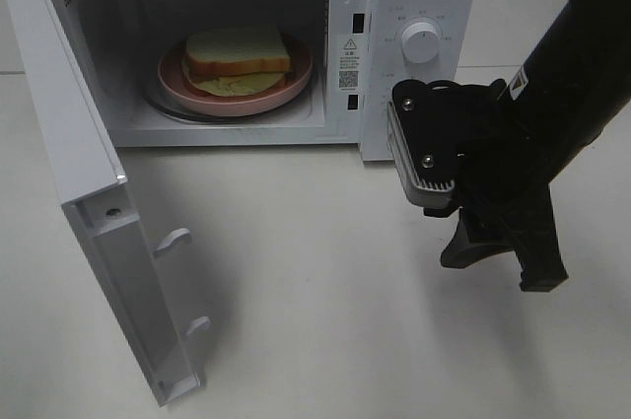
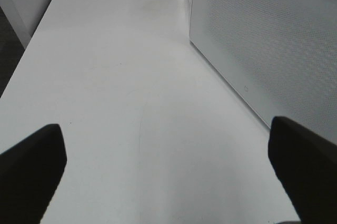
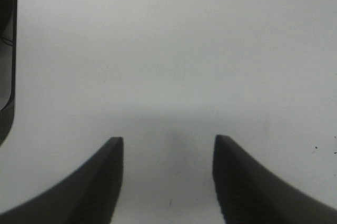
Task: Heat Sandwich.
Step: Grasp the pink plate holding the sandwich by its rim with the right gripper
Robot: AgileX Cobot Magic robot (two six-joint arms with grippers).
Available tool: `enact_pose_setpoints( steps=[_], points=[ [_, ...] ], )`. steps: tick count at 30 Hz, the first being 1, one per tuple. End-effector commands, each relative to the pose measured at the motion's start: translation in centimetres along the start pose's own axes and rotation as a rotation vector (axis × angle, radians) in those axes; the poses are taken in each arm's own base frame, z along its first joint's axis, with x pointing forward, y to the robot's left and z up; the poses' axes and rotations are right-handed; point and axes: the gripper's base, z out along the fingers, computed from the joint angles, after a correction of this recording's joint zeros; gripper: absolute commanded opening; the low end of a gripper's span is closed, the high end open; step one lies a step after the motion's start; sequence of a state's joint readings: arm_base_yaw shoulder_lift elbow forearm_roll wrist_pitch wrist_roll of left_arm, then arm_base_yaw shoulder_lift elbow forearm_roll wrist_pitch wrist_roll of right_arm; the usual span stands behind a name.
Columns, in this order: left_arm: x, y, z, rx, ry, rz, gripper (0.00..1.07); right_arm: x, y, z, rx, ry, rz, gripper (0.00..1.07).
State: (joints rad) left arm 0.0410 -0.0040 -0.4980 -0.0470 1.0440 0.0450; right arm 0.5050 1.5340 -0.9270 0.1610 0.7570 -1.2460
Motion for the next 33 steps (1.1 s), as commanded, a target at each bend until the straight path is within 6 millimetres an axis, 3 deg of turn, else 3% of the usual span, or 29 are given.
enact_pose_setpoints(
  steps=[1, 3, 7, 17, 25, 33],
  points=[
    [0.1, -0.1, -0.3, 0.002, -0.039, -0.004, 1.01, 0.1, -0.1, -0.3, 0.006, -0.001, -0.001, 0.68],
    [0.1, -0.1, -0.3, 0.002, -0.039, -0.004, 1.01, 0.1, -0.1, -0.3, 0.007, 0.001, -0.004, 0.83],
    [0.1, -0.1, -0.3, 0.002, -0.039, -0.004, 1.01, 0.3, -0.2, -0.3, 0.023, 0.027, -0.029, 0.91],
    [0.1, -0.1, -0.3, 0.002, -0.039, -0.004, 1.01, 0.7, -0.9, -0.4, 0.099, 0.096, -0.064, 0.90],
    [0.1, -0.1, -0.3, 0.002, -0.039, -0.004, 1.01, -1.8, -2.8, -2.6, 0.238, 0.101, -0.138, 0.89],
    [0.1, -0.1, -0.3, 0.002, -0.039, -0.004, 1.01, -3.8, -4.4, -2.2, 0.276, 0.096, -0.185, 0.88]
  ],
)
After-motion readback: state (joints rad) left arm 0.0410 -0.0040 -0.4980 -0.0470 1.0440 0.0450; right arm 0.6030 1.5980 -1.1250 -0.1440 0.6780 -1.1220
